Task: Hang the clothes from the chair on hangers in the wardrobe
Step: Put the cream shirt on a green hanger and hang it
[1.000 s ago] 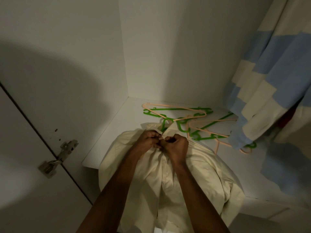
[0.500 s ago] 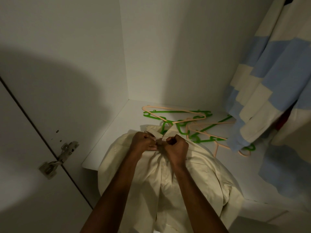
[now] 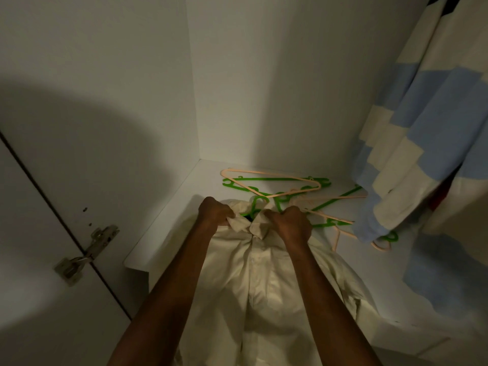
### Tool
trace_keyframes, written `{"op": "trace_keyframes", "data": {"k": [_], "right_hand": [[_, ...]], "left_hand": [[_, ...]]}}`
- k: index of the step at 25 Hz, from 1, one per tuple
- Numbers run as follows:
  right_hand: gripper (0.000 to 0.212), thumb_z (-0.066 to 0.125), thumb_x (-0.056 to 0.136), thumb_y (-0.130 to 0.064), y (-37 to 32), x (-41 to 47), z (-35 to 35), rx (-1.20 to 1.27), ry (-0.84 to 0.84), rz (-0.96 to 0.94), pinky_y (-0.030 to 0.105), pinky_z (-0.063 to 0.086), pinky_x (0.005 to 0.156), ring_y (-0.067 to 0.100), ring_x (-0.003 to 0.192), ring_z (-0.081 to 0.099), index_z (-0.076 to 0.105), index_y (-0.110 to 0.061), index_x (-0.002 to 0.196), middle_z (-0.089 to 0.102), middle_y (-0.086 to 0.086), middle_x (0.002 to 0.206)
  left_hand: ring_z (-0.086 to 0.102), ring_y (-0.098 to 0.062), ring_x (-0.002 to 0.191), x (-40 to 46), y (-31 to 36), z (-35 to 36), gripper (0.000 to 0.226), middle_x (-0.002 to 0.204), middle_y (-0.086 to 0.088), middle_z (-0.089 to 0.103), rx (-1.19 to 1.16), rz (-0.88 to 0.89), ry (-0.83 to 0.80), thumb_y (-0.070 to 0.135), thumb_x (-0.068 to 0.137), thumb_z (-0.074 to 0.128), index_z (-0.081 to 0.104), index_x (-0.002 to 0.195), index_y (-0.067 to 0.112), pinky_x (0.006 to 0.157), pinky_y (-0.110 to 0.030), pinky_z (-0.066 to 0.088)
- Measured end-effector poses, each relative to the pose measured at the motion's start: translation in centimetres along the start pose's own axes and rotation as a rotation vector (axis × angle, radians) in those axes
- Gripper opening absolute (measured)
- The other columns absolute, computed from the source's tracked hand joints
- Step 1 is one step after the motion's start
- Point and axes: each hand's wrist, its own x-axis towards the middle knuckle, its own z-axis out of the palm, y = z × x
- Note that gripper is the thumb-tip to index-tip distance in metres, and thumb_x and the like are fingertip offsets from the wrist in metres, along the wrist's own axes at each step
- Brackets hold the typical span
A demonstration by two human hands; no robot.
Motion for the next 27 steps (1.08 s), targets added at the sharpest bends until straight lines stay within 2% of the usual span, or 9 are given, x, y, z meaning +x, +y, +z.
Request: {"op": "trace_keyframes", "data": {"k": [2,5,8,10,12,15,18,20,27], "right_hand": [[0.057,0.06,0.066,-0.064,0.6,0.1,0.4,0.037,-0.058,0.009,0.035,0.054,0.08,0.031,0.092,0.069,0.073,-0.015,0.091,0.074,0.007,0.094],[0.051,0.061,0.065,-0.05,1.2,0.9,0.5,0.062,-0.097,0.013,0.033,0.053,0.075,0.032,0.094,0.069,0.071,-0.011,0.095,0.073,0.009,0.097],[0.032,0.069,0.075,-0.033,1.3,1.7,0.4,0.045,-0.165,-0.002,0.03,0.046,0.072,0.032,0.098,0.068,0.07,-0.009,0.096,0.071,0.01,0.097],[0.012,0.07,0.077,-0.022,1.9,2.1,0.5,0.116,-0.17,-0.055,0.035,0.049,0.067,0.033,0.089,0.071,0.069,-0.01,0.077,0.072,0.01,0.082],[0.017,0.073,0.076,-0.022,2.4,2.1,0.2,0.231,-0.162,-0.115,0.041,0.055,0.066,0.034,0.078,0.072,0.07,-0.011,0.064,0.072,0.011,0.07],[0.012,0.072,0.062,-0.032,2.9,2.9,-0.5,0.342,-0.139,-0.214,0.051,0.061,0.067,0.03,0.07,0.073,0.076,-0.024,0.07,0.073,0.003,0.066],[0.021,0.075,0.063,-0.01,2.7,2.8,-1.7,0.417,-0.117,-0.311,0.046,0.062,0.069,0.022,0.074,0.074,0.079,-0.026,0.076,0.075,-0.005,0.071],[0.032,0.074,0.063,0.003,1.9,1.0,-3.4,0.48,-0.093,-0.349,0.036,0.057,0.068,0.014,0.072,0.071,0.079,-0.026,0.075,0.075,-0.007,0.072],[0.036,0.077,0.064,0.019,0.5,-3.4,-7.7,0.67,-0.129,-0.432,0.034,0.051,0.07,0.016,0.07,0.065,0.078,-0.016,0.075,0.073,0.005,0.074]], "left_hand": [[0.072,-0.032,0.079,-0.5,-0.8,-1.0,0.015,0.102,-0.03,0.07,-0.175,-0.056,-0.134,-0.013,0.087,0.067,0.065,0.101,-0.009,0.064,-0.039,0.064],[0.075,-0.031,0.073,-0.9,-2.0,-2.5,0.033,0.093,-0.027,0.071,-0.289,-0.105,-0.176,-0.014,0.092,0.06,0.054,0.124,-0.009,0.064,-0.04,0.064],[0.074,-0.028,0.066,-1.5,-1.6,-2.5,0.045,0.095,-0.031,0.071,-0.15,-0.041,-0.134,-0.016,0.076,0.076,0.057,0.116,-0.011,0.058,-0.034,0.063],[0.073,-0.025,0.061,-1.7,-0.9,-2.4,0.047,0.091,-0.025,0.073,0.033,0.014,-0.07,-0.006,0.065,0.091,0.065,0.104,-0.006,0.056,-0.032,0.062],[0.072,-0.022,0.064,-1.1,-0.5,-2.5,0.049,0.081,-0.011,0.075,0.231,0.195,0.037,0.013,0.051,0.101,0.075,0.093,0.007,0.064,-0.033,0.062],[0.072,-0.015,0.081,-1.4,1.2,-2.7,0.027,0.083,0.005,0.076,0.319,0.418,0.152,0.032,0.063,0.075,0.081,0.088,0.026,0.08,-0.029,0.057],[0.072,-0.015,0.076,-1.8,3.8,-3.0,0.028,0.078,0.002,0.077,0.337,0.383,0.038,0.046,0.072,0.083,0.081,0.081,0.02,0.072,-0.027,0.056],[0.07,-0.015,0.069,-2.2,4.6,-3.0,0.033,0.079,0.0,0.076,0.415,0.326,-0.01,0.038,0.062,0.095,0.079,0.084,0.019,0.064,-0.026,0.056],[0.068,-0.021,0.075,-7.4,5.7,-3.3,0.013,0.076,0.004,0.071,0.471,0.689,0.454,0.024,0.068,0.079,0.071,0.078,0.024,0.067,-0.031,0.053]]}}
